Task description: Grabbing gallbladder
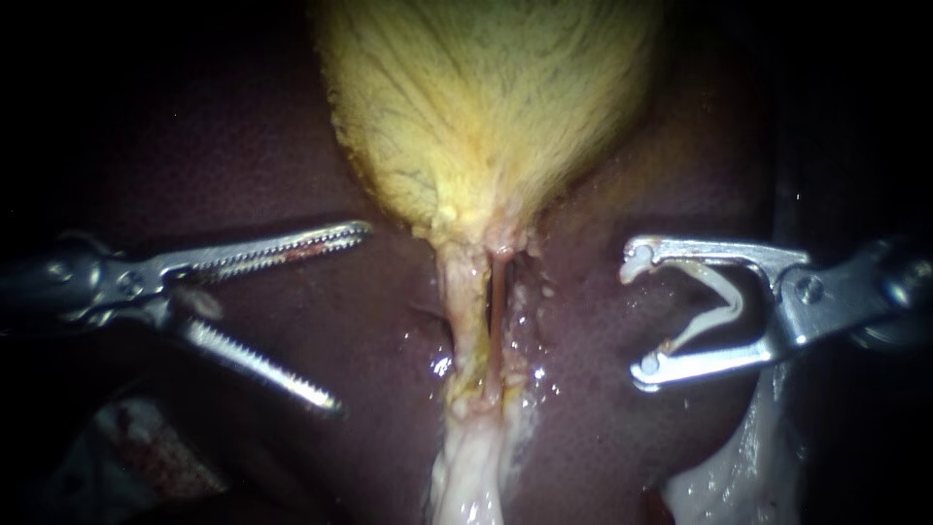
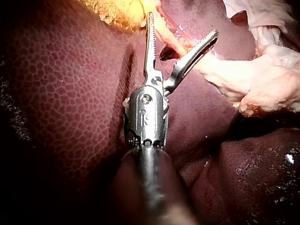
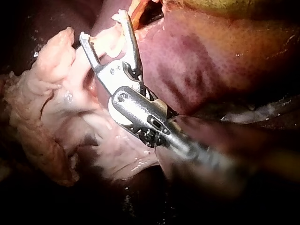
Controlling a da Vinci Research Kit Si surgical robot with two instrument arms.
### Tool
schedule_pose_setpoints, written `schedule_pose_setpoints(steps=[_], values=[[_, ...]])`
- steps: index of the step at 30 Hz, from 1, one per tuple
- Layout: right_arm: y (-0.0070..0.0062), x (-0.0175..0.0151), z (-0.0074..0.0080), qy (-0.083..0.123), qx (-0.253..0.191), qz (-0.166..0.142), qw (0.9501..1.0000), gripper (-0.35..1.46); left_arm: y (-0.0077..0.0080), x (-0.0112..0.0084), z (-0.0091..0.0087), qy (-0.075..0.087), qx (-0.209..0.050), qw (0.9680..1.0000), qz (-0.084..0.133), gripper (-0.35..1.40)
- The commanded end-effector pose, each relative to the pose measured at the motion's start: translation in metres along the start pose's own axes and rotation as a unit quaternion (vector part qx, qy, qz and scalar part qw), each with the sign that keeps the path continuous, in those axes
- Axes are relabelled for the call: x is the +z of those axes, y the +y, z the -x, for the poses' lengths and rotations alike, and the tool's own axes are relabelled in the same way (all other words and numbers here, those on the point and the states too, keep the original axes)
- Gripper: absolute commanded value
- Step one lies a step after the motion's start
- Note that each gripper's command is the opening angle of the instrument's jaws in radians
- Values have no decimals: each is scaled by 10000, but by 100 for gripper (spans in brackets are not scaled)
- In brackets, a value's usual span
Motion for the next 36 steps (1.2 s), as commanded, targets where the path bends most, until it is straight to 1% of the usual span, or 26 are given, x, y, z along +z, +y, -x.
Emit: schedule_pose_setpoints(steps=[1, 4, 6, 8, 9, 11, 12, 13, 15, 16, 18, 21, 23, 27, 30, 33, 34, 36], values=[[0, 0, 0, 1, 0, 0, 10000, 60, 0, 0, 0, 0, 0, 10000, 0, 105], [0, 0, 0, 1, 0, 0, 10000, 60, 0, 1, 0, 0, 0, 10000, 1, 105], [0, 0, 0, 0, 1, 1, 10000, 60, 2, 3, 0, 16, 27, 10000, 63, 103], [0, 0, 0, 0, 1, 3, 10000, 60, 6, 5, 0, 26, -70, 9999, 122, 100], [0, 0, 0, 0, 1, 3, 10000, 60, 9, 8, 0, 14, -163, 9997, 154, 100], [1, 0, 1, 0, 1, 4, 10000, 60, 15, 15, 0, 59, -352, 9992, 201, 98], [1, 0, 1, 0, 1, 4, 10000, 60, 18, 18, -1, 74, -443, 9987, 225, 94], [1, 1, 1, -1, 1, 5, 10000, 59, 21, 23, -2, 131, -506, 9984, 228, 88], [1, 1, 1, -1, 1, 6, 10000, 59, 26, 31, -4, 224, -567, 9978, 266, 84], [1, 1, 2, -1, 0, 6, 10000, 59, 29, 37, -6, 298, -628, 9972, 284, 83], [1, 1, 2, -1, -1, 6, 10000, 59, 35, 43, -9, 355, -689, 9966, 293, 79], [1, 1, 2, -1, -1, 6, 10000, 59, 44, 51, -15, 408, -839, 9951, 314, 74], [1, 1, 2, -1, -2, 6, 10000, 59, 47, 53, -17, 423, -840, 9951, 318, 74], [1, 1, 3, -1, -3, 6, 10000, 59, 53, 58, -21, 465, -902, 9943, 331, 63], [1, 1, 3, -1, -3, 6, 10000, 59, 57, 60, -23, 489, -993, 9933, 339, 46], [1, 1, 3, -1, -3, 6, 10000, 59, 60, 60, -23, 499, -1087, 9922, 346, 22], [1, 1, 3, -1, -3, 6, 10000, 59, 61, 60, -23, 511, -1118, 9918, 346, 11], [1, 1, 3, -1, -3, 6, 10000, 59, 64, 59, -23, 538, -1154, 9913, 341, -20]])
